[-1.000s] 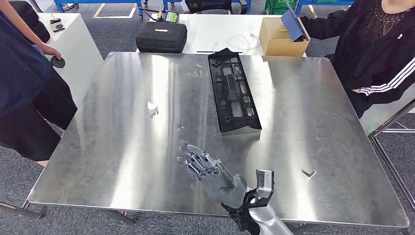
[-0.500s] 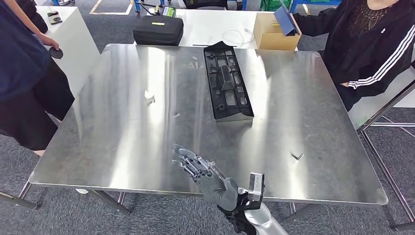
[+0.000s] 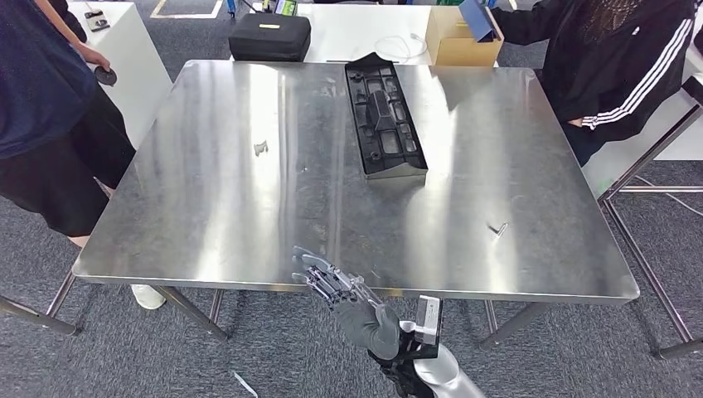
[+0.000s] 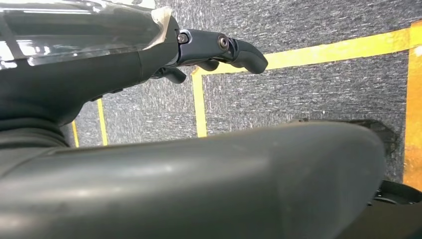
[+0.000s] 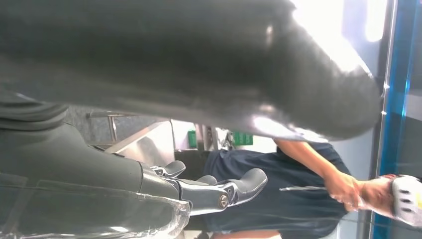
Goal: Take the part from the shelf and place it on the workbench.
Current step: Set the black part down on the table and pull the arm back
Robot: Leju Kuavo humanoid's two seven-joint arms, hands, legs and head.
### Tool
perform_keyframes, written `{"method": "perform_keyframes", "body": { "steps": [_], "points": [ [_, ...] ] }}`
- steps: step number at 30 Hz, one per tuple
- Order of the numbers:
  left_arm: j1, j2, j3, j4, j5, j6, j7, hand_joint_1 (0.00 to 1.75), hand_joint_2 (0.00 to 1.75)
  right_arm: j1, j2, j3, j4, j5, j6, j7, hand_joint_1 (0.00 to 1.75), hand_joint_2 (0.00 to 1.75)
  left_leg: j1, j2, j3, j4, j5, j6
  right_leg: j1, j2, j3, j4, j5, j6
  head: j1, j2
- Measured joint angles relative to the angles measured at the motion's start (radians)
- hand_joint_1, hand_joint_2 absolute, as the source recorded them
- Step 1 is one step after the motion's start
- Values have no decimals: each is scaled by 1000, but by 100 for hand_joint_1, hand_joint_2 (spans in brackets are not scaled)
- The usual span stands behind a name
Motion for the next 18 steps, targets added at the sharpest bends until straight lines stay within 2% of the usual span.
{"method": "perform_keyframes", "body": {
  "steps": [1,2,3,4,6,7,8,9,10,11,12,13,14,15,17,18],
  "points": [
    [1,0,0,0,0,1,0,0,0,1,0,-1,0,5,-9,0,0,0,1,0,-2,-2,7,-6,-2,0,-9,0,6,-10,0,0],
    [1,0,0,0,0,2,0,0,0,2,0,-1,0,12,-19,1,0,0,4,-2,-7,2,2,-11,-5,-1,-14,-1,14,-21,-1,0],
    [2,0,0,0,0,3,0,0,0,3,1,-2,0,20,-31,3,0,0,6,-3,-15,17,-20,-16,-8,-3,-22,-2,24,-33,-2,0],
    [3,0,0,0,0,4,0,0,0,3,2,-2,0,27,-41,4,0,0,8,-6,-29,52,-60,-20,-12,-4,-31,-3,35,-45,-4,0],
    [4,0,-1,0,0,6,0,0,0,7,3,-2,2,33,-52,7,0,0,10,-10,-64,174,-160,-27,-11,-6,-53,-1,56,-57,-7,0],
    [4,0,-1,0,0,6,0,0,0,9,3,-3,3,33,-54,8,0,0,10,-12,-76,236,-190,-30,-9,-6,-65,0,67,-57,-7,0],
    [5,0,-1,0,0,6,0,0,0,12,3,-3,5,33,-56,8,0,0,11,-12,-78,275,-198,-32,-8,-7,-78,1,76,-56,-7,0],
    [5,0,-1,0,0,6,0,0,0,15,3,-3,7,33,-57,8,0,0,12,-12,-60,275,-184,-33,-8,-7,-90,3,84,-53,-7,0],
    [5,0,-1,0,0,6,1,0,0,17,3,-3,8,33,-58,9,0,0,14,-12,-25,241,-159,-33,-8,-7,-102,6,92,-49,-7,0],
    [4,0,-1,0,1,7,1,0,0,19,4,-3,9,32,-59,9,0,0,17,-12,25,178,-137,-33,-8,-6,-112,11,99,-45,-7,0],
    [2,0,-1,0,1,8,2,0,0,19,5,-4,10,32,-61,10,0,0,17,-14,77,105,-126,-32,-6,-6,-123,17,105,-39,-7,0],
    [1,-1,-1,0,2,9,3,0,0,20,6,-5,11,32,-62,12,0,0,16,-18,113,51,-123,-28,-5,-6,-130,21,111,-32,-6,0],
    [0,-1,-1,0,3,10,4,0,0,22,7,-6,13,34,-63,13,0,0,14,-21,131,16,-127,-23,-3,-6,-135,23,117,-24,-4,0],
    [-1,-2,0,0,4,11,6,0,0,23,8,-7,17,37,-64,16,0,0,9,-24,132,4,-129,-16,-3,-6,-139,23,124,-16,-3,0],
    [0,-2,0,0,6,14,8,0,0,28,9,-9,28,52,-68,20,0,0,3,-21,115,0,-113,4,-6,-5,-146,23,132,-2,-2,0],
    [0,-2,0,0,6,15,9,0,0,29,9,-9,38,62,-73,26,0,0,2,-19,106,-2,-102,16,-8,-5,-156,36,117,-1,-1,0]
  ]
}}
